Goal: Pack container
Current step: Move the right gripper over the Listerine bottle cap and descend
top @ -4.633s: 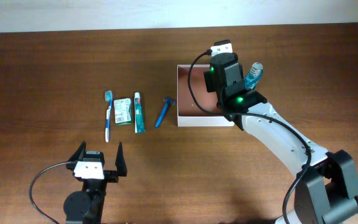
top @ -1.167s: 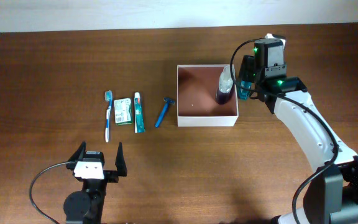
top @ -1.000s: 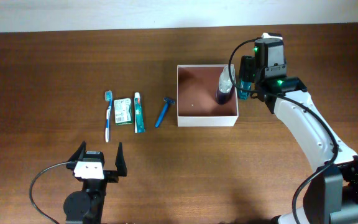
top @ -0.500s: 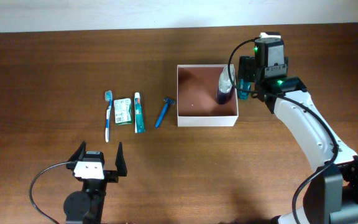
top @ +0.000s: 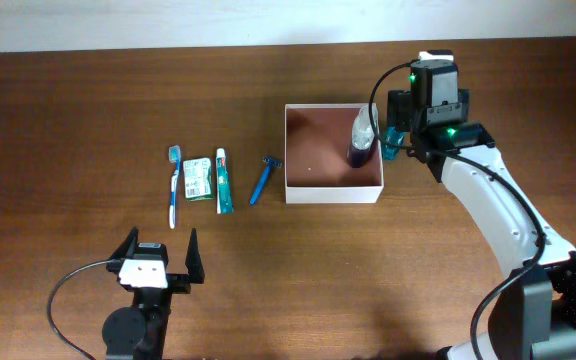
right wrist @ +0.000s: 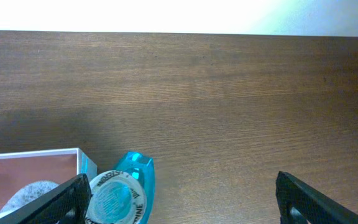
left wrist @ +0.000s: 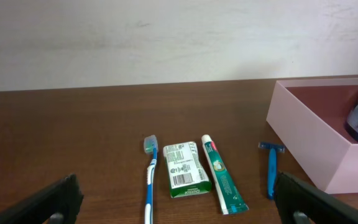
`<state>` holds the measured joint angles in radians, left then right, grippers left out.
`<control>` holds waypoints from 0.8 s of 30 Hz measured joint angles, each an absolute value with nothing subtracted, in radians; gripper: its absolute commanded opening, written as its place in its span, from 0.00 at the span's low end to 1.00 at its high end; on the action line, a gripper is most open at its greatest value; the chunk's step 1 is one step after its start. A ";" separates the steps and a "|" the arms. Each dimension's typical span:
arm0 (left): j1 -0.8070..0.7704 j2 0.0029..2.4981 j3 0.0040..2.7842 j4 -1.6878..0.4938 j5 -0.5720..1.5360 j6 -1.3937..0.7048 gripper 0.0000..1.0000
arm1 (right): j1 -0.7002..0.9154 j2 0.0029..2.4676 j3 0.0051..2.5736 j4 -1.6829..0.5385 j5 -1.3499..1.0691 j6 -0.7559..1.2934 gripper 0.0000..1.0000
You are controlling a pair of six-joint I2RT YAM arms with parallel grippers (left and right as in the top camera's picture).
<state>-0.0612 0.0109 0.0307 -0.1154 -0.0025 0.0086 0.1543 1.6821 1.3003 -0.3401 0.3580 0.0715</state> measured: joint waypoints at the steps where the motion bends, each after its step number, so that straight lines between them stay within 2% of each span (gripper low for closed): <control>1: -0.061 0.011 0.031 -0.115 -0.002 0.009 0.99 | 0.154 1.679 1.300 -0.343 0.358 0.071 0.90; 14: -0.061 0.011 0.031 -0.115 -0.002 0.009 0.99 | 0.154 1.599 1.328 -0.383 0.340 0.109 0.87; 24: -0.061 0.011 0.031 -0.115 -0.002 0.009 0.99 | 0.154 1.740 1.332 -0.381 0.255 0.160 0.84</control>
